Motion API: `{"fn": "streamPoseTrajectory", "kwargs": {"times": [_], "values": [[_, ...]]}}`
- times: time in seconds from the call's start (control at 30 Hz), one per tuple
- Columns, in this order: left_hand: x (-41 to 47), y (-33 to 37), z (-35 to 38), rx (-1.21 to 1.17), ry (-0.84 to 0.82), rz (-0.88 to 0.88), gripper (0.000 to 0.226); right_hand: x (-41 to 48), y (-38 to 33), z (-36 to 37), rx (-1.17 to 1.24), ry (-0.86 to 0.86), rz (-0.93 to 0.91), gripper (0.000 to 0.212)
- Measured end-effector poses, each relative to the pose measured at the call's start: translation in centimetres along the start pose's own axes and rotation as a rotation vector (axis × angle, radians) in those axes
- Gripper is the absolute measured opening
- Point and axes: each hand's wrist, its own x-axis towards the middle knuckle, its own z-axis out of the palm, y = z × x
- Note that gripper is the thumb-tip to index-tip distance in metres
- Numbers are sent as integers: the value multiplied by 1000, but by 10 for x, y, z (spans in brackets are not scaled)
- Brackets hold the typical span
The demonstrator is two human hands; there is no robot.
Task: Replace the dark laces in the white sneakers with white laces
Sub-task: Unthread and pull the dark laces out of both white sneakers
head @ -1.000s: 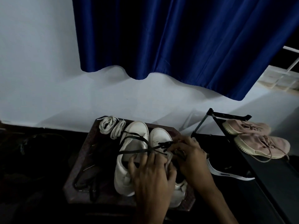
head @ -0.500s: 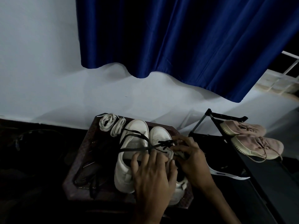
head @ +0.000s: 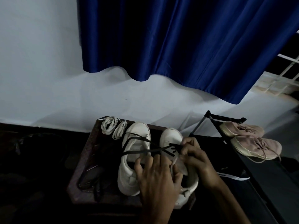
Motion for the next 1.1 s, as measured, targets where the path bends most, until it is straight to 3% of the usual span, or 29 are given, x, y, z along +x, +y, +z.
{"fn": "streamPoseTrajectory", "kwargs": {"times": [0.07,0.1,0.17,0.23,0.33,0.4,0.47,0.57,0.67,0.73,0.83,0.87,0.93,1.0,1.1], "values": [[2,2,1,22,-18,-11,18,2,6,10,132,169,9,44],[3,3,2,36,-27,-21,19,3,7,13,66,245,19,46],[6,7,3,51,-41,-34,19,5,0,9,-358,293,18,36],[6,8,4,63,-75,-37,20,7,-16,0,-858,204,84,24],[5,8,5,109,-158,-51,20,4,-29,14,-1193,68,273,31],[4,7,2,107,-167,-31,18,-4,-22,36,-1153,202,237,43],[9,2,-7,9,-92,30,19,-9,-10,42,-932,323,180,30],[33,-19,-36,-43,-23,115,18,-4,-1,33,-889,292,154,15],[64,-51,-54,140,-160,129,27,-1,-3,34,-882,247,164,17],[75,-63,-59,175,-274,144,20,-2,-2,35,-866,256,159,18],[81,-67,-64,269,-307,153,8,-1,0,33,-845,286,142,19],[85,-70,-63,270,-330,128,14,-1,0,34,-841,288,149,18],[98,-74,-67,-16,-392,-36,30,0,2,35,-837,282,158,18],[113,-63,-77,-626,-453,-337,36,0,3,34,-842,275,168,18],[141,-45,-98,-1089,-320,-509,30,-1,3,36,-831,292,165,17]]}}
